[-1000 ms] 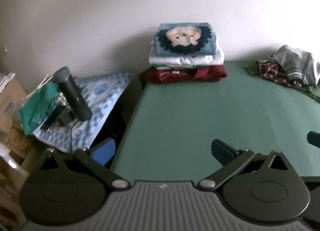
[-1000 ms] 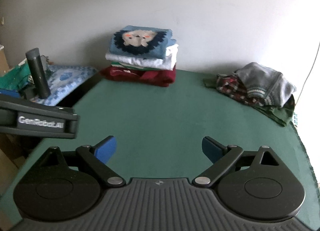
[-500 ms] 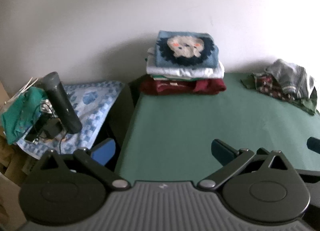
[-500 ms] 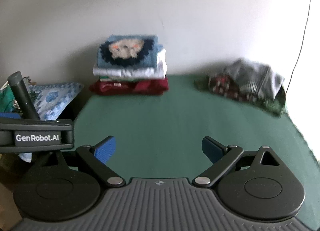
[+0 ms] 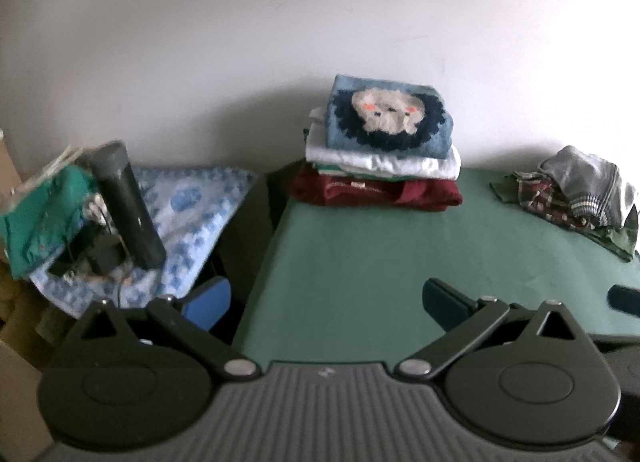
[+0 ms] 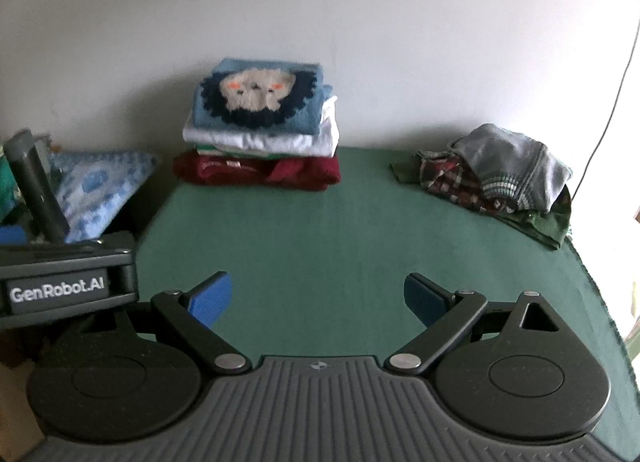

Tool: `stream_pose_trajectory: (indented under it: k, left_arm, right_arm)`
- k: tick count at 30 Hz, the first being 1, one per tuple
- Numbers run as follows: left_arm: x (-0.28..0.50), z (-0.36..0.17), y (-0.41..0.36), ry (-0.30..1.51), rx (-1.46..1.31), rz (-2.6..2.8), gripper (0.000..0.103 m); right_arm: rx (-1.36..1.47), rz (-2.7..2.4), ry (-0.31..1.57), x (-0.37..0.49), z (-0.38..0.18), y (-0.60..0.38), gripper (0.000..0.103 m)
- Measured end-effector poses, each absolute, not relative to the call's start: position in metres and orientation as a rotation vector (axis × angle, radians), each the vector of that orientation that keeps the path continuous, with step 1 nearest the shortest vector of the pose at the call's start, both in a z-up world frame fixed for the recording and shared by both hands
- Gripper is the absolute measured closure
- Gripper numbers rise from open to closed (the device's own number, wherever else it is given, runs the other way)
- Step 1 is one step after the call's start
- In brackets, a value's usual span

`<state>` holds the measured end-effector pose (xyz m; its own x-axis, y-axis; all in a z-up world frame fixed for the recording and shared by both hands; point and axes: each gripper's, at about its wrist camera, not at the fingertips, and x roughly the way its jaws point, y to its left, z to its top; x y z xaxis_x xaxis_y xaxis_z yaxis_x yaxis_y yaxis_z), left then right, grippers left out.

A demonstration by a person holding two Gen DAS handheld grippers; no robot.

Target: Fold clothes

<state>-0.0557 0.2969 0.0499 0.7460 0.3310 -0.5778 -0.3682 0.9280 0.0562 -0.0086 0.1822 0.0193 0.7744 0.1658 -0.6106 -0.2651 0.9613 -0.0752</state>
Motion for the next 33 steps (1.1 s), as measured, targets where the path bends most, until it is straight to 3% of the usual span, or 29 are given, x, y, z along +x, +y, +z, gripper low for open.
stream_pose_trajectory:
  k: [10,25,33]
  left_arm:
    - [-0.055,0.058,0.295,0.612,-0.057,0.425,0.001]
    - [-0.049,0.031,0.267,0.793,-0.058,0.325,0.001]
    - [-0.053,0.024,0.249,0.802,-0.069,0.262,0.001]
  right_arm:
    - [-0.160,0.218,0.675,0.005,0.023,0.164,0.009]
    - [-0.050,0.227,0.743,0.010,0.020,0.128,0.009]
    - [-0.032,0.224,0.756,0.004,0.019,0.122,0.009]
